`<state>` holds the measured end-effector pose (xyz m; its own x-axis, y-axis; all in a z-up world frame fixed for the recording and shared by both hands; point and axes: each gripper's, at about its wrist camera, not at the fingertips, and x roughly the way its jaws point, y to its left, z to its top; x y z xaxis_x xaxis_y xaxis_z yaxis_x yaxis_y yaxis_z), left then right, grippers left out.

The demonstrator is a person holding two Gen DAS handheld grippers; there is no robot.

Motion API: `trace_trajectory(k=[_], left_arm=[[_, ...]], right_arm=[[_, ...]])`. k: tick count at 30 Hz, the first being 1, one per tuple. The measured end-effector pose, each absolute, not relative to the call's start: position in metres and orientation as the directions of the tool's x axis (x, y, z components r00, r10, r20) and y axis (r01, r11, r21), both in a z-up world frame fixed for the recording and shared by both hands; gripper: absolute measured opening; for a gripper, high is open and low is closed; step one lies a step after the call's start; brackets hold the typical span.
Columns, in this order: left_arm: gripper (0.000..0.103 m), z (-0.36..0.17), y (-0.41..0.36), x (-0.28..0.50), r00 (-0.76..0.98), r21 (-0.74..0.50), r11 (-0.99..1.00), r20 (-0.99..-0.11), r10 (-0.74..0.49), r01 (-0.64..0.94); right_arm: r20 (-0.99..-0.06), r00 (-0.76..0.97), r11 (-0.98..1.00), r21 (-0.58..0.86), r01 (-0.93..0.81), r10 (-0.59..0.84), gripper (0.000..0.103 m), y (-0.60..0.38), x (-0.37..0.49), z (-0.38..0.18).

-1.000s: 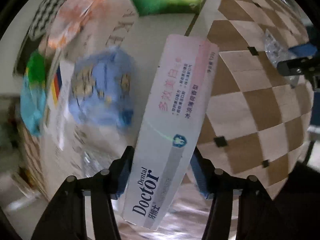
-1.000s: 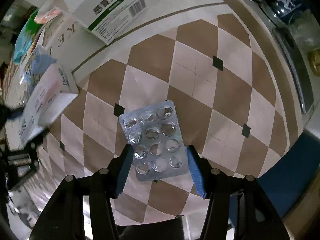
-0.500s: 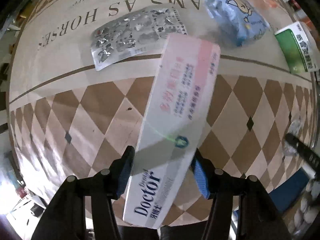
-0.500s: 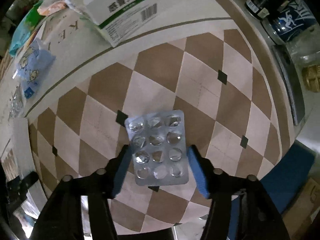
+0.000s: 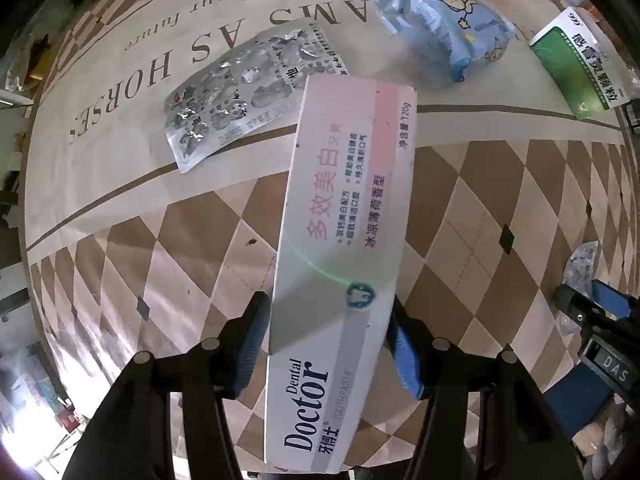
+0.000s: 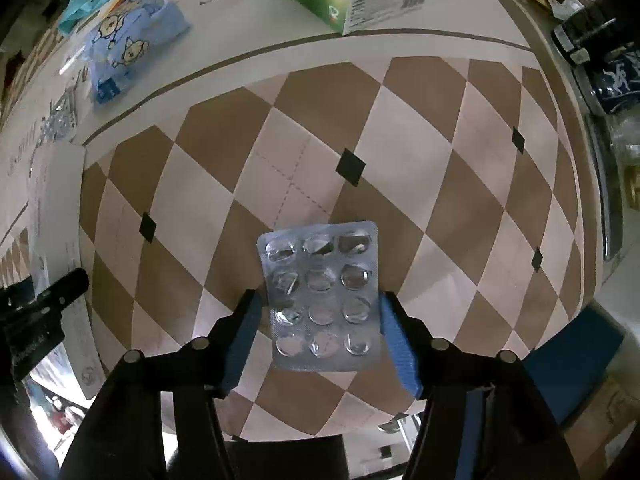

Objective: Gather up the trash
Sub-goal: 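Carry toothpaste box and blister pack to the bin and release both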

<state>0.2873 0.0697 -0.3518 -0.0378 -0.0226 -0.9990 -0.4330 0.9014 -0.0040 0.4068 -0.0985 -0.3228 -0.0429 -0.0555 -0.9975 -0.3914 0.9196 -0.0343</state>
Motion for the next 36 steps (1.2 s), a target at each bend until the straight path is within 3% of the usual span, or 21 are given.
trace_trajectory(k=[2,5,11,24,31,36], left_arm=[[0.045,-0.351,0.073,0.281,-0.024,-0.017,0.906,-0.999,-0.03,-0.423],[0.044,-0.345,0.059,0.28,-0.016,0.03,0.921,-1.0,0.026,-0.387],[0.044,-0.308,0.059,0.248,0.069,-0.004,0.906,-0.997,0.028,-0.423],[0.044,-0.218,0.065,0.075,0.296,-0.079,0.828,-0.949,0.108,-0.556],[0.043,-0.239,0.047,-0.017,0.272,-0.144,0.807,-0.962,0.022,-0.572],[0.043,-0.306,0.03,-0.073,0.162,-0.195,0.77,-0.979,-0.12,-0.608]], right_arm=[[-0.998,-0.031,0.915,-0.039,-0.401,-0.056,0.062,-0.093,0.403,-0.323],[-0.998,-0.029,0.915,-0.033,-0.401,-0.049,0.058,-0.096,0.392,-0.324],[-1.0,-0.003,0.911,0.028,-0.412,0.029,0.058,-0.098,0.361,-0.308],[-0.962,0.181,0.882,0.103,-0.459,0.207,0.058,-0.089,0.211,-0.238],[-0.974,0.103,0.879,0.133,-0.457,0.201,0.058,-0.123,0.095,-0.251],[-0.987,0.003,0.872,0.142,-0.469,0.162,0.058,-0.14,0.035,-0.295]])
